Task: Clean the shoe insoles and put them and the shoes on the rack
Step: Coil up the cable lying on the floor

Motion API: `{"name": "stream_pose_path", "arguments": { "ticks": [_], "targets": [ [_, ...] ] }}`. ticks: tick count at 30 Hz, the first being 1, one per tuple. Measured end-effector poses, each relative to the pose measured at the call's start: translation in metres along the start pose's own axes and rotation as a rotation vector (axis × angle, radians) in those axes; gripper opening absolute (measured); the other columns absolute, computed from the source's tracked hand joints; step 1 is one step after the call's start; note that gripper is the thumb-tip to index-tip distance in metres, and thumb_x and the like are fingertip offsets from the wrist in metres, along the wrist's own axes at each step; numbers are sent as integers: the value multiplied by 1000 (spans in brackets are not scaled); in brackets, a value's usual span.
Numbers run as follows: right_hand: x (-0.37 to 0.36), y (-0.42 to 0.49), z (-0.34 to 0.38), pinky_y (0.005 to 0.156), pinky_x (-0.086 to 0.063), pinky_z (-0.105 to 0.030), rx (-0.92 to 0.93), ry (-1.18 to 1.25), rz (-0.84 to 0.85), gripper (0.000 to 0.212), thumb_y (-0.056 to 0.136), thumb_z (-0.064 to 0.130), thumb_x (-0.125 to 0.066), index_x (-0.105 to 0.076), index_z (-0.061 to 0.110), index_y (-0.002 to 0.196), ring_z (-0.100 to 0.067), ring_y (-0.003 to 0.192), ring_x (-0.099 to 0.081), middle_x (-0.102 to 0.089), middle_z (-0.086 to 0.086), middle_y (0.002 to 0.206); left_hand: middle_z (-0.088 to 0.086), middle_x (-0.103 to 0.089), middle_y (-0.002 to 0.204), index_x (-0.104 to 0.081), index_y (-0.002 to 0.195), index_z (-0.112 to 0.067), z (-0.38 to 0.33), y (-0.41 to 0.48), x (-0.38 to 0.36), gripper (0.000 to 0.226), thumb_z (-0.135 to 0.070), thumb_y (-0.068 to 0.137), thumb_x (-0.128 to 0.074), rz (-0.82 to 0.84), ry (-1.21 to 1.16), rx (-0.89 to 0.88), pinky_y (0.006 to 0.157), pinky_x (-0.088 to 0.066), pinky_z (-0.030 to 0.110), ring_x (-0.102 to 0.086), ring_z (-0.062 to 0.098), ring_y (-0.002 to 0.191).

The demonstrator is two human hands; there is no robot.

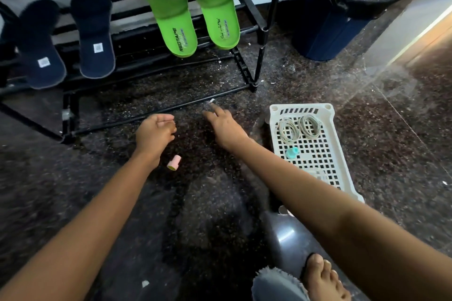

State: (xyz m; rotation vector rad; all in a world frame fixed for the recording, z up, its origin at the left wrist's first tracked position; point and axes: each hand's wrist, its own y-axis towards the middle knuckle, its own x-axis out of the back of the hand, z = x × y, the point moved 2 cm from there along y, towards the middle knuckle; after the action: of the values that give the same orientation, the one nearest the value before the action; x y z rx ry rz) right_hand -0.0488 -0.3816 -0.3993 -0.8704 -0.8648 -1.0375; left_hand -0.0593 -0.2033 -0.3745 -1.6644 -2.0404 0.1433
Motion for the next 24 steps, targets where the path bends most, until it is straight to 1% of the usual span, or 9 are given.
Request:
{"name": "stream_pose_path", "arguments": {
  "ticks": [3, 5, 8, 12, 15, 17, 19, 21, 24],
  "targets": [
    [-11, 24, -4, 107, -32, -47, -24, -213, 196, 71, 90, -9, -40, -15, 20, 150, -40, 138, -14, 1, -12, 157, -2, -64, 90, -62, 106, -14, 1, -6, -4, 14, -9, 96, -55, 36, 10, 24, 73, -51, 24, -63, 12, 87],
    [-19, 28, -6, 104, -36, -47, -52, -272, 224, 61, 93, -4, -36, -22, 18, 148, -41, 135, -20, -9, -15, 154, -2, -63, 90, -62, 106, -13, 1, -9, -4, 14, -9, 97, -54, 42, 13, 31, 72, -51, 23, -62, 10, 86],
    [-24, 16, -8, 88, -45, -46, -78, -266, 162, 39, 95, 0, -34, -41, 10, 132, -38, 122, -38, -37, -18, 132, -3, -63, 92, -63, 105, -14, 1, -12, -4, 13, -9, 97, -53, 27, 40, 19, 77, -52, 26, -63, 11, 88],
    [-22, -21, -6, 69, -42, -39, -39, 86, -129, 13, 93, 8, -45, -55, 7, 101, -36, 96, -54, -53, -14, 99, -1, -65, 92, -64, 104, -15, 5, -23, -19, 14, -9, 96, -54, 75, 107, 4, 79, -54, 27, -63, 11, 86],
    [-1, -69, -20, 82, -42, -29, -27, 335, -532, 11, 85, 10, -61, -66, 11, 95, -25, 92, -53, -62, -7, 94, 3, -67, 97, -63, 98, -18, 8, -31, -36, 11, -10, 96, -55, 145, 116, 2, 78, -54, 28, -64, 13, 87],
    [19, -105, -39, 86, -39, -19, -116, 494, -739, 18, 79, 9, -71, -71, 14, 96, -12, 95, -49, -58, -5, 98, 3, -67, 98, -63, 99, -17, 8, -36, -44, 12, -10, 96, -55, 185, 144, -3, 80, -54, 30, -65, 15, 90],
    [35, -138, -68, 79, -43, -17, -265, 611, -836, 20, 79, 9, -73, -71, 16, 98, -5, 91, -51, -55, -4, 97, 0, -66, 97, -64, 105, -14, 6, -40, -53, 14, -9, 96, -54, 205, 176, -7, 82, -54, 30, -65, 15, 92],
    [40, -163, -98, 72, -47, -19, -398, 600, -885, 16, 82, 14, -71, -70, 16, 98, -10, 87, -59, -60, 0, 95, 1, -66, 96, -65, 107, -12, 4, -43, -58, 17, -7, 95, -55, 211, 182, -17, 83, -55, 31, -65, 16, 94],
    [34, -185, -137, 69, -43, -8, -552, 588, -823, 12, 84, 16, -68, -70, 13, 96, -12, 80, -63, -67, -2, 89, 1, -67, 97, -65, 107, -12, 2, -44, -63, 18, -5, 94, -55, 218, 192, -15, 85, -55, 33, -66, 18, 96]
  ]
}}
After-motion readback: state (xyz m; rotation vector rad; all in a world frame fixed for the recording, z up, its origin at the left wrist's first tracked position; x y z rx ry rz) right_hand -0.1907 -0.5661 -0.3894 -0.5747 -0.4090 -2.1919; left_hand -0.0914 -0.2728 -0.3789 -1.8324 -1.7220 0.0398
